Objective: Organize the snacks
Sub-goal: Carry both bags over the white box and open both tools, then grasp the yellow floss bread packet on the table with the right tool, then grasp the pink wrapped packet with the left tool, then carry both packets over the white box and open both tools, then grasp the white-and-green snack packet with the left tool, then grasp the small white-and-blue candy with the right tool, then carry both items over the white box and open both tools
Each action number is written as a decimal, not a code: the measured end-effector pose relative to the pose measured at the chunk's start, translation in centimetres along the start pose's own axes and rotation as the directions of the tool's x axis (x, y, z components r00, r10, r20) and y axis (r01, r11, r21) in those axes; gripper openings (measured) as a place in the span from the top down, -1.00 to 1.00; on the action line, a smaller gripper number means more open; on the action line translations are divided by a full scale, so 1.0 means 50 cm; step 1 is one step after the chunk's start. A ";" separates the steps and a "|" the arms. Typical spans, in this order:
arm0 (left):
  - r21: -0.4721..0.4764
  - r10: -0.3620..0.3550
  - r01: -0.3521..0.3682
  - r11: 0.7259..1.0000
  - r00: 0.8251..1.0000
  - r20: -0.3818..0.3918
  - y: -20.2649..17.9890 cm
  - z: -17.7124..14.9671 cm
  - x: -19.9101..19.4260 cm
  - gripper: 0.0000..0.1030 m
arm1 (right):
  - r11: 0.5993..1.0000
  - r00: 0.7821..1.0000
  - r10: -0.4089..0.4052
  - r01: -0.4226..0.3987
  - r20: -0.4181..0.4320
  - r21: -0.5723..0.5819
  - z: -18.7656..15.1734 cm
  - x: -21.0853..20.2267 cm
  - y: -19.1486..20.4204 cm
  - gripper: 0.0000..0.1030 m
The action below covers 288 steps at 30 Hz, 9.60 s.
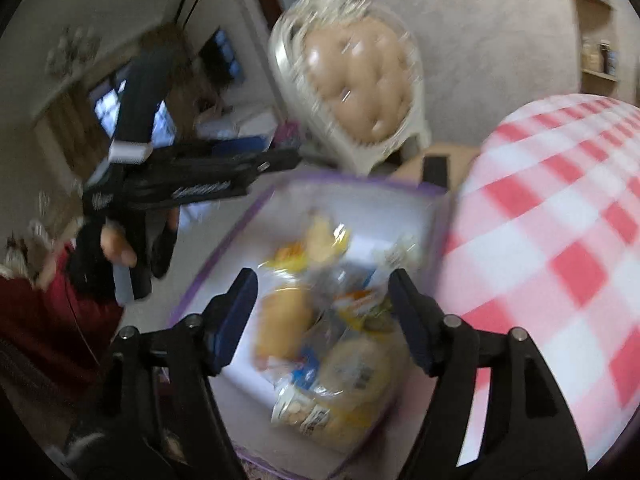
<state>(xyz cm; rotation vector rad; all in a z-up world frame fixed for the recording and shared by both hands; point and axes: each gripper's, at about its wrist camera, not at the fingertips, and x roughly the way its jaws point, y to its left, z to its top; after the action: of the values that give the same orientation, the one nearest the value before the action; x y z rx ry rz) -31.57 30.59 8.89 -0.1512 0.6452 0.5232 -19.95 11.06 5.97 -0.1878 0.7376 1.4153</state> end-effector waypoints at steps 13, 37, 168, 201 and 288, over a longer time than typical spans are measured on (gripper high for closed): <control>0.134 -0.437 0.432 0.892 0.899 0.012 -0.551 0.182 0.163 -0.70 | 0.678 0.811 -0.583 0.447 0.056 0.584 -0.116 -0.353 -0.448 -0.49; -0.118 -0.513 0.510 0.852 0.859 0.008 -0.796 0.260 0.424 -0.70 | -0.085 0.711 -0.695 0.063 -0.105 0.994 -0.093 -0.546 -0.938 -0.74; 0.087 -0.244 0.248 0.965 0.968 -0.057 -0.293 -0.021 0.057 0.55 | 0.870 0.941 -0.330 0.274 0.072 0.410 -0.118 -0.188 -0.230 -0.02; -0.020 0.087 -0.085 0.996 0.988 0.130 -0.164 0.058 0.024 -0.80 | 0.993 0.993 -0.120 0.120 0.021 0.007 -0.063 -0.116 -0.042 -0.44; 0.054 -0.587 0.624 0.780 0.758 -0.285 -0.974 0.197 0.460 0.15 | 0.282 0.530 -0.839 0.618 -0.124 0.734 -0.171 -0.566 -0.650 0.54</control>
<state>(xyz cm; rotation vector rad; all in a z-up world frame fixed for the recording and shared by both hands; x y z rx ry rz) 13.99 1.19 1.48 -0.2813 0.8344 -0.1869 8.05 -22.76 5.57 0.2826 0.7440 0.1320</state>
